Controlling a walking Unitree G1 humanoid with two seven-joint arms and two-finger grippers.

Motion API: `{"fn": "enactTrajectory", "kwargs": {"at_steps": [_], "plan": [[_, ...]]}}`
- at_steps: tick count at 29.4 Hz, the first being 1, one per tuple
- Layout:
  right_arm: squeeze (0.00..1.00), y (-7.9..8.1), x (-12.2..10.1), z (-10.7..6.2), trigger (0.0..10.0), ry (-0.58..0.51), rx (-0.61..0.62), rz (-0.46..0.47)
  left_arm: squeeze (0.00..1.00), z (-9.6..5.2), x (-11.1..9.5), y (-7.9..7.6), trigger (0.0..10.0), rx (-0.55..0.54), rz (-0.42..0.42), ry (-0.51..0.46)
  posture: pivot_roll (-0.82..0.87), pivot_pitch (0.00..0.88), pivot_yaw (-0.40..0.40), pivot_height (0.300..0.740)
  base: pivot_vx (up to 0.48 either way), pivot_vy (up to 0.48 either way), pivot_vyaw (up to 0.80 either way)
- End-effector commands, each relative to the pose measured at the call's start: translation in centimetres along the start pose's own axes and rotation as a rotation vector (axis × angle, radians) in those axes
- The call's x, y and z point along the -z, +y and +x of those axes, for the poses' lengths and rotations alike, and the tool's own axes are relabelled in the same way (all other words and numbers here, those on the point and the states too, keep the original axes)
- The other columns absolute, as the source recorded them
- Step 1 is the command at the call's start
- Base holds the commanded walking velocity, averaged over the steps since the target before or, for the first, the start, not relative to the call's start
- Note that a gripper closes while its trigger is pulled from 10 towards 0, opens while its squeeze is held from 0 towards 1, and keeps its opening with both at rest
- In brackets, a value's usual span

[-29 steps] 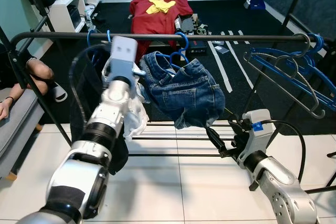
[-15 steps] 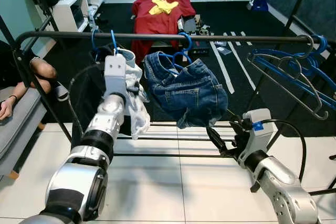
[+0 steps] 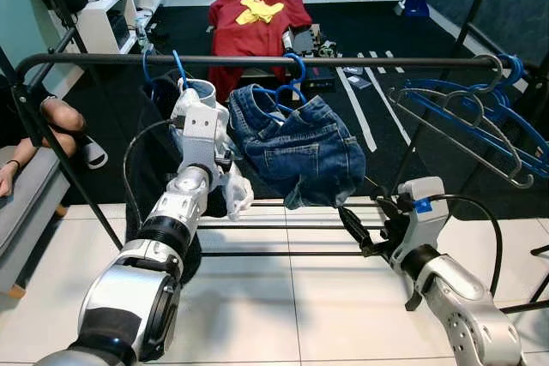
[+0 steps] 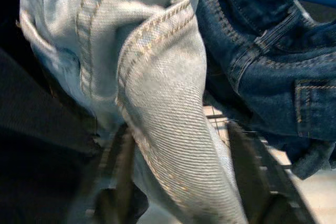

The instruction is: Hang hanger

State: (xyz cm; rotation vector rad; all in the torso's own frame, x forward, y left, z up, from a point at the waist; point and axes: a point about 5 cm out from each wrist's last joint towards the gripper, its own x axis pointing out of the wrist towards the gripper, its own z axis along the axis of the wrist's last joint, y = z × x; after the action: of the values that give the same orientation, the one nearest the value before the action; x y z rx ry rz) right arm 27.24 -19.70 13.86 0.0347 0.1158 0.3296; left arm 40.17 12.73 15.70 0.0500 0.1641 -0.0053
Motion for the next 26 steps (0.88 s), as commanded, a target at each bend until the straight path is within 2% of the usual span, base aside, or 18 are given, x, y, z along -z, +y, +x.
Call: {"fn": "enactTrajectory", "kwargs": {"at_steps": [1, 10, 19, 22, 26], "plan": [[0.0, -0.2, -0.3, -0.1, 10.0, -0.007, 0.003, 0.004, 0.0, 0.0, 0.4, 0.9, 0.0, -0.03, 0.001, 0.02, -0.11, 0.056, 0.026, 0.74, 0.0, 0.0, 0.0], [0.0, -0.1, -0.2, -0.2, 10.0, -0.007, -0.002, 0.008, 0.0, 0.2, -0.1, 2.7, 0.0, -0.085, -0.009, 0.011, -0.1, 0.056, 0.027, 0.74, 0.0, 0.0, 0.0], [0.0, 0.0, -0.2, -0.1, 10.0, -0.007, -0.005, 0.008, 0.0, 0.2, -0.2, 3.1, 0.0, -0.1, -0.012, -0.009, -0.1, 0.054, 0.028, 0.74, 0.0, 0.0, 0.0], [0.0, 0.0, -0.3, -0.1, 10.0, -0.01, -0.005, 0.006, 0.0, 0.1, -2.9, 4.2, 0.0, -0.082, -0.067, -0.187, -0.11, 0.053, 0.03, 0.74, 0.0, 0.0, 0.0], [0.0, 0.0, -0.4, -0.1, 10.0, -0.014, -0.005, 0.006, 0.0, -0.2, -3.8, 5.2, 0.0, -0.049, -0.059, -0.262, -0.1, 0.054, 0.027, 0.74, 0.0, 0.0, 0.0]]}}
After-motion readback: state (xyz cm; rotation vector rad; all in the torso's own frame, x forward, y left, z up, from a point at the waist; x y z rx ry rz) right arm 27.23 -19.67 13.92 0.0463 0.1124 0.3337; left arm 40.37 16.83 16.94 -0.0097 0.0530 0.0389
